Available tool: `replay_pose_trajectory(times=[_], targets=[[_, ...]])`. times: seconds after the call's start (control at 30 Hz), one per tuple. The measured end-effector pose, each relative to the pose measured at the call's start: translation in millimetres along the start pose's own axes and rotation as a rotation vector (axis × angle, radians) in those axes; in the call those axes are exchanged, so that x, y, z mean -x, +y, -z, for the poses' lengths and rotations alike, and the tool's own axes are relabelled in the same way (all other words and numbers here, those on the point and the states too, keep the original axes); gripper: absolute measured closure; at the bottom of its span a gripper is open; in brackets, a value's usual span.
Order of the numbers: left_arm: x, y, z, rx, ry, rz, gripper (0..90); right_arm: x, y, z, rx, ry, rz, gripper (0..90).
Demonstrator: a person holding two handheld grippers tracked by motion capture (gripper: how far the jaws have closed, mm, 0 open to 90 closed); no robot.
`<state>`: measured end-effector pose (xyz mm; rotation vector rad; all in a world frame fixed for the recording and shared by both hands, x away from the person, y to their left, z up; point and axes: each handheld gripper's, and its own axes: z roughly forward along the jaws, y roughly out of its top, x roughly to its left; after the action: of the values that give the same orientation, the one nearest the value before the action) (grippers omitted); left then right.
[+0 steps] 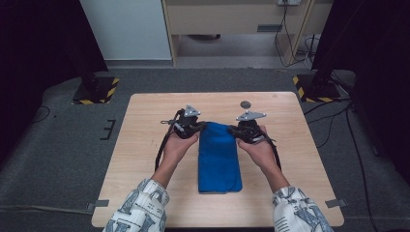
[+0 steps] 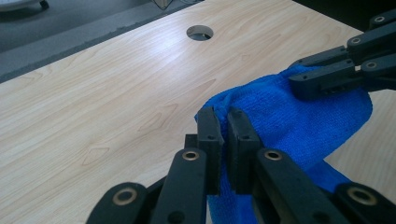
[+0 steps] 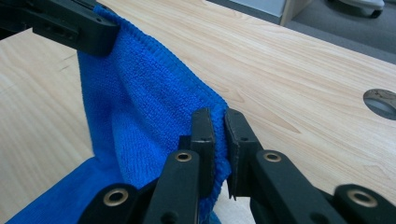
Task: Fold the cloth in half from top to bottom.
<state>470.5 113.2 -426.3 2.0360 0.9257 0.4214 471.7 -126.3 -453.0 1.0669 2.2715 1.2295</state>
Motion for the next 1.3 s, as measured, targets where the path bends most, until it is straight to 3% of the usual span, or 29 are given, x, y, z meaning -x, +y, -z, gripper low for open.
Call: replay_pose_trajectory(times=[0.3, 0.5, 0.93, 1.3], targets=[[11.4, -9.5, 17.2, 0.026, -0.007, 0.006, 85.0, -11.1, -1.8, 18.4, 0.026, 0.020, 0.027, 83.6], [20.3, -23.2, 23.2, 0.037, -0.035, 0.018, 84.7, -18.6, -14.9, 24.7, 0.035, 0.033, 0.037, 82.9], [37.8, -44.1, 27.5, 0.051, -0.054, 0.009, 84.3, -29.0, -37.7, 31.0, 0.013, 0.046, 0.047, 81.5], [43.7, -63.2, 27.8, 0.039, -0.072, 0.017, 83.8, -34.7, -54.7, 36.0, 0.005, 0.081, 0.046, 81.0]])
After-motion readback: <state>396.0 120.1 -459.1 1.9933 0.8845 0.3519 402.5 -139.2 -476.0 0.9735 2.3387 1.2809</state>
